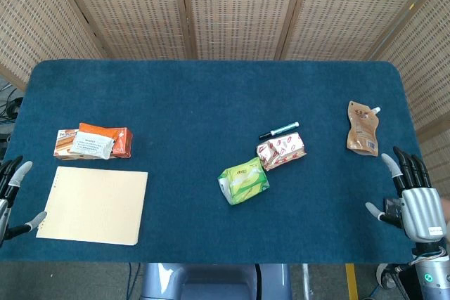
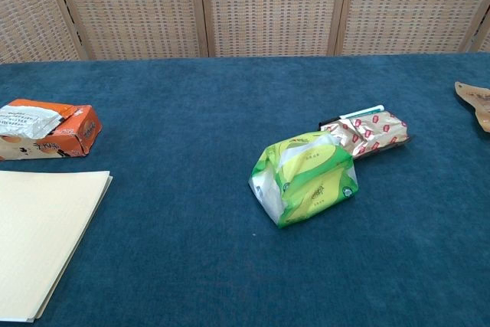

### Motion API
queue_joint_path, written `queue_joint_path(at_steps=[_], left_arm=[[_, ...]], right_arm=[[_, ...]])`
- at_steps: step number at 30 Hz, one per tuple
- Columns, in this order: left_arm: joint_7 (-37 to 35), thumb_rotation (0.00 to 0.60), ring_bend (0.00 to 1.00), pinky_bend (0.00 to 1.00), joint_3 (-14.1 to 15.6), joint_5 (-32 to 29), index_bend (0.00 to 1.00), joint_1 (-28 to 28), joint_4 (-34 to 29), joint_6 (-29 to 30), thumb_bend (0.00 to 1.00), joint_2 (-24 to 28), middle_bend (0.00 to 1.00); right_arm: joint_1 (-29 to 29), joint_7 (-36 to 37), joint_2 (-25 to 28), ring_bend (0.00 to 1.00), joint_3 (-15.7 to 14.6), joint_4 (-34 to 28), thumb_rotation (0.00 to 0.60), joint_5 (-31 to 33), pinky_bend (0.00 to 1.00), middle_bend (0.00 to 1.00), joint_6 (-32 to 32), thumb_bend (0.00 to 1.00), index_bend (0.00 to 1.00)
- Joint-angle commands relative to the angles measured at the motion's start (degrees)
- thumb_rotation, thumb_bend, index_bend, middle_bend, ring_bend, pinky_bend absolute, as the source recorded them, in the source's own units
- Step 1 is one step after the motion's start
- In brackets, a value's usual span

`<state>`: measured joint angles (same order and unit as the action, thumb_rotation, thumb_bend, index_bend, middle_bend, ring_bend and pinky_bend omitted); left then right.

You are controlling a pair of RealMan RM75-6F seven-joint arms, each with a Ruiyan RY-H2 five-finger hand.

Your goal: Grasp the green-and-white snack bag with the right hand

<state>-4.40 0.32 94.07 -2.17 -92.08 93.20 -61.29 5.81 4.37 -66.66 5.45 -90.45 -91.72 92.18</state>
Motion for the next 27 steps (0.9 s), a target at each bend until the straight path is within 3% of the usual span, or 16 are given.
queue_joint_path(at_steps=[1,9,13,18,22,27], left_arm=[[0.0,0.600,0.00,0.00,0.0,0.0,0.00,0.0,0.0,-0.1,0.00,0.0,0.00],[0.0,0.600,0.00,0.00,-0.1,-0.5,0.00,0.0,0.1,-0.5,0.00,-0.1,0.00],[0.2,0.600,0.00,0.00,-0.3,-1.0,0.00,-0.2,0.3,-1.0,0.00,-0.2,0.00],[1.0,0.600,0.00,0.00,-0.8,-1.9,0.00,-0.6,0.1,-2.0,0.00,-0.6,0.00],[2.3,0.600,0.00,0.00,-1.2,-3.5,0.00,-1.4,-0.3,-4.0,0.00,-0.8,0.00],[2.9,0.600,0.00,0.00,-1.7,-5.0,0.00,-1.9,-0.7,-5.4,0.00,-0.8,0.00]], right_arm=[[0.0,0.0,0.0,0.00,0.0,0.0,0.600,0.0,0.00,0.00,0.0,0.03,0.06],[0.4,0.0,0.2,0.00,-0.3,-0.1,0.600,-0.4,0.00,0.00,-0.9,0.04,0.06],[3.0,2.1,1.7,0.00,-0.4,-0.7,0.600,-2.4,0.00,0.01,-4.0,0.08,0.13],[8.5,7.3,3.9,0.10,0.7,-2.2,0.600,-5.5,0.12,0.19,-9.1,0.14,0.25],[14.4,11.9,3.9,0.18,1.8,-3.1,0.600,-7.1,0.19,0.26,-15.4,0.20,0.31],[20.2,10.2,1.7,0.24,2.5,-2.9,0.600,-6.3,0.26,0.33,-23.7,0.23,0.37]])
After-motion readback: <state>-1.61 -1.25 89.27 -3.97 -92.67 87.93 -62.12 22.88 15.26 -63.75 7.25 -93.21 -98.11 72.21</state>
